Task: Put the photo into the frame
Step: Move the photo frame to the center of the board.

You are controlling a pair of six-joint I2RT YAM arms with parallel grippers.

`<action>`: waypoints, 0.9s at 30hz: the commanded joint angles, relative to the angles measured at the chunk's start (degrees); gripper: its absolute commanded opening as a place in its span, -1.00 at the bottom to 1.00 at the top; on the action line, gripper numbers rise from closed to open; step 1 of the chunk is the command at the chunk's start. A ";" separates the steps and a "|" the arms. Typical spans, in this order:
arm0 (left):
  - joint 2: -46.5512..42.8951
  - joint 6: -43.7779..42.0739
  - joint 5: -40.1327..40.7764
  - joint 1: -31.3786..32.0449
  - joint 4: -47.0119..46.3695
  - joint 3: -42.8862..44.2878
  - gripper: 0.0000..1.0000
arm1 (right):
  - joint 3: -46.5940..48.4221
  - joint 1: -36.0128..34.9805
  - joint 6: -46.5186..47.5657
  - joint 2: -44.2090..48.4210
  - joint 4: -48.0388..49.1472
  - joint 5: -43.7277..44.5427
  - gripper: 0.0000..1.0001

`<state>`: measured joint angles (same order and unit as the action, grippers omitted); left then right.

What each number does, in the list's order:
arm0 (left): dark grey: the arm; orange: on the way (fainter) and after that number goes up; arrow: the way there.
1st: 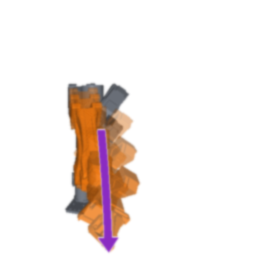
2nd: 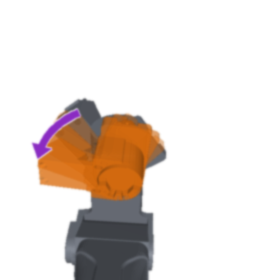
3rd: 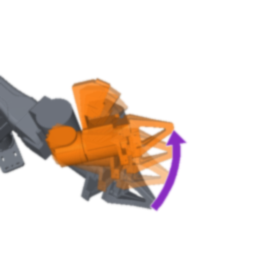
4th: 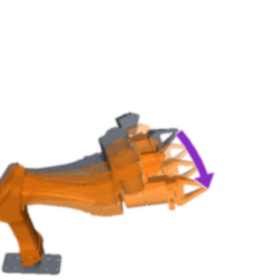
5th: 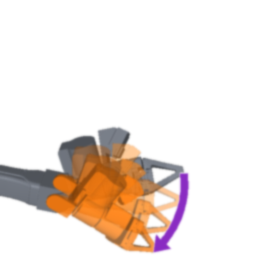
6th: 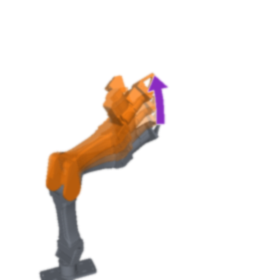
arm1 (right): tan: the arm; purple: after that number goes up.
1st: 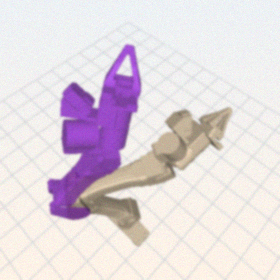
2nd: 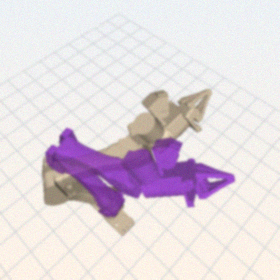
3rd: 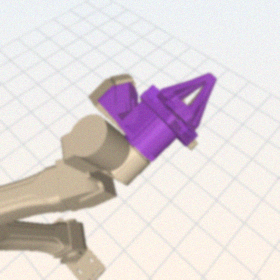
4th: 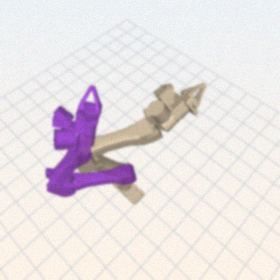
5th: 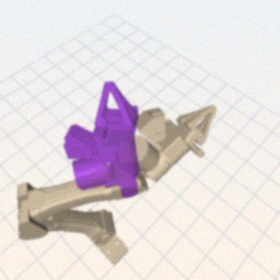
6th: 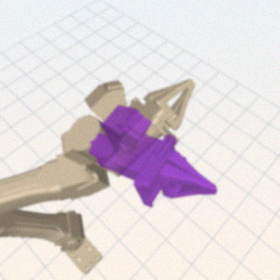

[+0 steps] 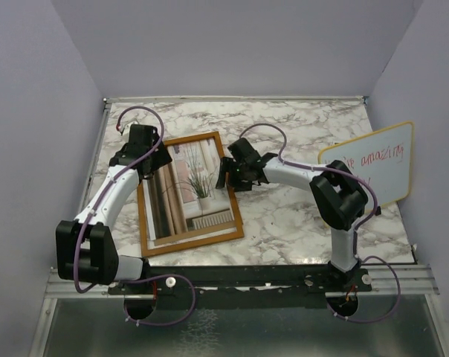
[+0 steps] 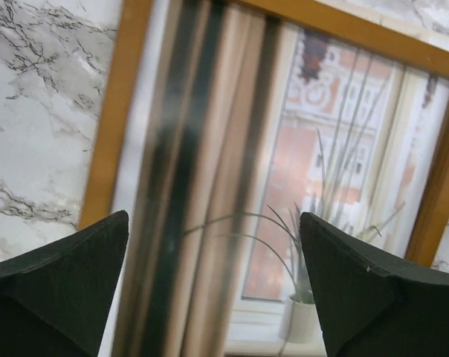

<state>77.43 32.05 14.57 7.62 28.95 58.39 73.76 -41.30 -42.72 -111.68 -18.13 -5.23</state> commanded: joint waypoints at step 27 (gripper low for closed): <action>15.11 -0.07 -20.16 7.78 -7.12 0.81 0.65 | -9.83 -5.96 2.04 10.59 11.53 4.34 0.48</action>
<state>88.23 31.62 -5.23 11.55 23.29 55.83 69.14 -47.97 -44.01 -108.22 -8.58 -5.13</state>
